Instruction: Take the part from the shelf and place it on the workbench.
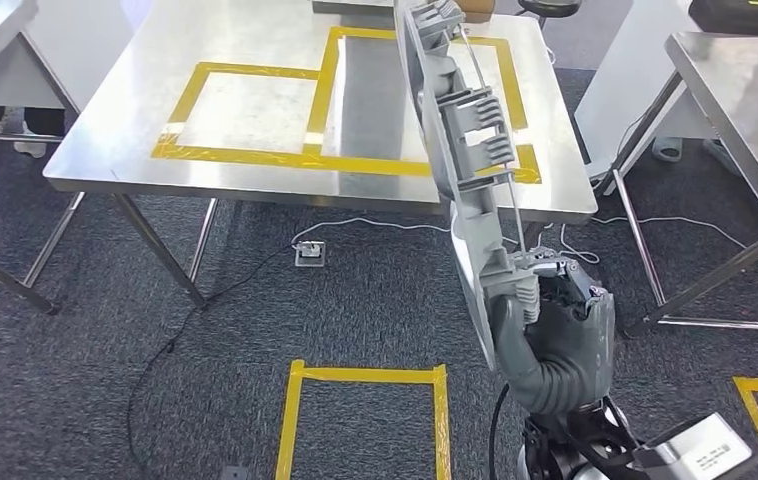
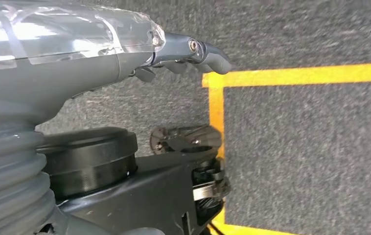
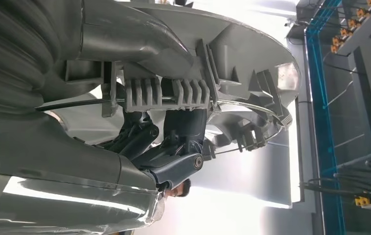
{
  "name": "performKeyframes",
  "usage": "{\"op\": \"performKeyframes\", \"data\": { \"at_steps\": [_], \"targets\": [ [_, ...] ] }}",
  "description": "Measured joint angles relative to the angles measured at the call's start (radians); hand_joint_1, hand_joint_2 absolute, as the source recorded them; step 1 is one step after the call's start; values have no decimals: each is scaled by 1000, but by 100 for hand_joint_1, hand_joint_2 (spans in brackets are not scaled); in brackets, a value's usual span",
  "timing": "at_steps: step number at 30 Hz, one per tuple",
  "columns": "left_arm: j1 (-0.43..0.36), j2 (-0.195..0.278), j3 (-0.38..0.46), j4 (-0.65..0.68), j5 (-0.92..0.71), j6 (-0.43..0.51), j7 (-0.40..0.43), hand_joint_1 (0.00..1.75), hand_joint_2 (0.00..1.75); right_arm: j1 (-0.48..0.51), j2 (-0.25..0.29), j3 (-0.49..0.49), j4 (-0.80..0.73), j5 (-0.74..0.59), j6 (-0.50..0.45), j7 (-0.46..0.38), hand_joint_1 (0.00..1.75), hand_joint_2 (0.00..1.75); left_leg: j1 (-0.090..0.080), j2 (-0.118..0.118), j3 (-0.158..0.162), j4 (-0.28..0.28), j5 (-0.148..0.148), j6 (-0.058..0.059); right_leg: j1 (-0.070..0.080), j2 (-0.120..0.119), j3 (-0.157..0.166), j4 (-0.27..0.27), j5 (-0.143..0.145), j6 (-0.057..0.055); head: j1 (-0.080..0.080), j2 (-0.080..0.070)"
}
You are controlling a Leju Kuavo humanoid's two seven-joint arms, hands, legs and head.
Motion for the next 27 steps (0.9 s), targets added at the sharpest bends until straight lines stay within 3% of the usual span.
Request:
{"op": "performKeyframes", "data": {
  "at_steps": [2,4,6,8,11,12,13,15,16,17,19,22,23,25,26,27],
  "targets": [
    [-1,-4,0,0,0,0,-1,0,175,-2,0,0,-1,0,0,0,175,175,0,-3,5,-2,-6,-5,14,4,29,-89,41,-29,-1,0],
    [-2,-9,0,0,0,0,-2,0,175,-4,-1,0,-3,0,1,0,175,175,4,-3,2,-6,-7,-15,23,4,40,-120,37,-43,0,0],
    [-2,-11,0,0,0,0,-2,0,175,-6,-1,0,-5,-1,1,0,175,175,4,-2,3,-11,-9,-24,19,1,60,-156,37,-41,8,0],
    [-4,-9,0,0,0,0,-3,0,175,-7,0,0,-6,-1,1,0,175,175,4,-4,-19,34,-34,-35,9,-3,85,-192,42,-34,3,0],
    [-2,-5,0,0,0,0,-3,0,175,-8,0,1,-5,-2,1,0,175,175,15,-7,-119,193,-84,-53,4,-4,103,-200,33,-26,-11,0],
    [0,-4,0,0,0,0,-3,0,175,-8,0,1,-5,-2,1,0,175,175,19,-6,-141,215,-76,-59,2,-4,109,-198,26,-22,-15,0],
    [1,-3,0,0,0,0,-2,0,175,-7,0,1,-5,-2,1,0,175,175,23,-5,-145,203,-47,-64,-1,-3,115,-195,18,-17,-18,0],
    [1,-2,0,0,0,0,-2,0,175,-7,0,1,-5,-2,0,0,175,175,28,-1,-110,103,33,-73,-8,-1,130,-184,-2,-4,-25,0],
    [0,-1,0,0,0,0,-1,0,175,-7,0,1,-5,-1,0,0,175,175,28,2,-87,53,57,-75,-10,0,135,-176,-13,4,-31,0],
    [0,0,0,0,0,0,0,0,175,-6,0,1,-5,-1,0,0,175,175,27,4,-71,20,63,-70,-10,1,137,-171,-21,12,-36,0],
    [0,1,0,0,0,0,1,0,175,-6,0,1,-5,0,-1,0,175,175,22,5,-60,4,49,-54,-9,2,139,-167,-29,24,-40,0],
    [1,2,0,0,-1,0,1,0,175,-5,0,0,-6,0,-3,0,175,175,23,2,-52,1,38,-31,-12,1,136,-148,-49,34,-33,0],
    [0,2,0,0,-2,0,2,0,175,-4,0,0,-6,0,-3,0,175,175,24,3,-47,0,34,-24,-12,1,118,-109,-68,38,-28,0],
    [0,1,0,0,-2,0,3,0,175,-3,0,0,-6,0,-4,0,175,175,22,5,-37,0,26,-15,-13,1,47,24,-120,43,-18,0],
    [0,1,0,0,-2,0,4,0,175,-2,0,0,-6,0,-4,0,175,175,20,5,-32,0,21,-12,-12,1,7,90,-136,43,-13,0],
    [0,2,0,0,-2,0,5,0,175,-1,0,0,-5,0,-5,0,175,175,18,5,-25,0,15,-10,-12,1,-22,129,-135,40,-9,0]
  ]
}}
